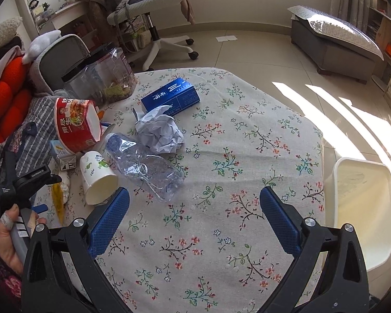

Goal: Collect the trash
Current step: 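Grasp the yellow snack wrapper with the left tool while the right tool approaches the white paper cup, then lift the yellow wrapper with the left tool while the right tool grasps the white paper cup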

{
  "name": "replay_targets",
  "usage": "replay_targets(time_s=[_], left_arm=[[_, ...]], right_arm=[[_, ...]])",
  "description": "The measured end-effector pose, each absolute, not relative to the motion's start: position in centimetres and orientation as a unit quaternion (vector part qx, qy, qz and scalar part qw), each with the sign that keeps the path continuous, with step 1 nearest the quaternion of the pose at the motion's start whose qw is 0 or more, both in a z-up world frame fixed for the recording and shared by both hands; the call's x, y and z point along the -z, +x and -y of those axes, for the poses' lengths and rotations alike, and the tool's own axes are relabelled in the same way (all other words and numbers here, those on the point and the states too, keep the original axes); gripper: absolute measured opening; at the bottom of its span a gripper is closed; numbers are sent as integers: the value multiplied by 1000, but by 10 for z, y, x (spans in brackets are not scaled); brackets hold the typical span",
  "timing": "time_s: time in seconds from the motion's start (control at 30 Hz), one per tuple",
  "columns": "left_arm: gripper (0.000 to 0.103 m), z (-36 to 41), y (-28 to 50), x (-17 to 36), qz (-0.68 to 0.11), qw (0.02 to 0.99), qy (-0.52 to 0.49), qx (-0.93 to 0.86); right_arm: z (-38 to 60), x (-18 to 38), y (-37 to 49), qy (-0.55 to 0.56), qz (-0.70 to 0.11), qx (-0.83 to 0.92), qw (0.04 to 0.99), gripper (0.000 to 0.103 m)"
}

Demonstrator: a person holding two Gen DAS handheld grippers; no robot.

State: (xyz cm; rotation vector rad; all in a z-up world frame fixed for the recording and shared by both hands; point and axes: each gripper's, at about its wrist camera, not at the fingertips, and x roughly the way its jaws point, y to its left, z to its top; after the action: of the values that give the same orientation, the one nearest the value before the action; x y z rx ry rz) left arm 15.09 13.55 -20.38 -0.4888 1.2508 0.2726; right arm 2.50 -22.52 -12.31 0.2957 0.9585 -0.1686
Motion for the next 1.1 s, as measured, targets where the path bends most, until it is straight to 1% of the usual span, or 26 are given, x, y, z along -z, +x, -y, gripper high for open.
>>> replay_targets(time_s=[0.03, 0.07, 0.1, 0.13, 0.2, 0.3, 0.43, 0.5, 0.67, 0.77, 0.8, 0.87, 0.9, 1.1], left_arm=[[87, -137, 153, 209, -584, 769, -232, -120], [76, -137, 154, 213, -591, 763, -237, -108], [68, -136, 154, 215, -598, 758, -241, -96], [66, -136, 153, 215, -600, 757, -243, -87], [56, -136, 149, 210, -594, 764, -239, -83], [48, -143, 143, 196, -576, 776, -247, -69], [45, -151, 133, 177, -555, 782, -280, -41], [45, -151, 126, 158, -535, 794, -288, -19], [44, -151, 102, 78, -440, 859, -260, 24], [44, -161, 89, 43, -385, 892, -236, 19], [44, -164, 90, 37, -375, 896, -236, 17], [44, -170, 92, 32, -369, 898, -239, 20], [44, -171, 92, 32, -371, 897, -240, 21], [44, -175, 93, 40, -378, 897, -228, 13]], right_arm=[[226, 124, 25, 146, -461, 79, 872, 96], [227, 125, 26, 150, -463, 77, 870, 96], [227, 126, 27, 154, -465, 76, 869, 96], [226, 127, 27, 155, -466, 73, 868, 96], [223, 128, 27, 153, -465, 66, 870, 96], [214, 127, 28, 140, -461, 50, 875, 96], [199, 127, 29, 119, -452, 25, 884, 96], [190, 127, 32, 106, -443, 11, 890, 96], [151, 128, 54, 62, -442, -45, 894, 96], [116, 132, 82, 26, -460, -87, 883, 93], [103, 134, 92, 17, -470, -101, 877, 90], [82, 140, 111, 1, -488, -121, 865, 88], [71, 142, 117, -5, -493, -129, 860, 85], [38, 168, 148, -47, -535, -136, 833, 82]])
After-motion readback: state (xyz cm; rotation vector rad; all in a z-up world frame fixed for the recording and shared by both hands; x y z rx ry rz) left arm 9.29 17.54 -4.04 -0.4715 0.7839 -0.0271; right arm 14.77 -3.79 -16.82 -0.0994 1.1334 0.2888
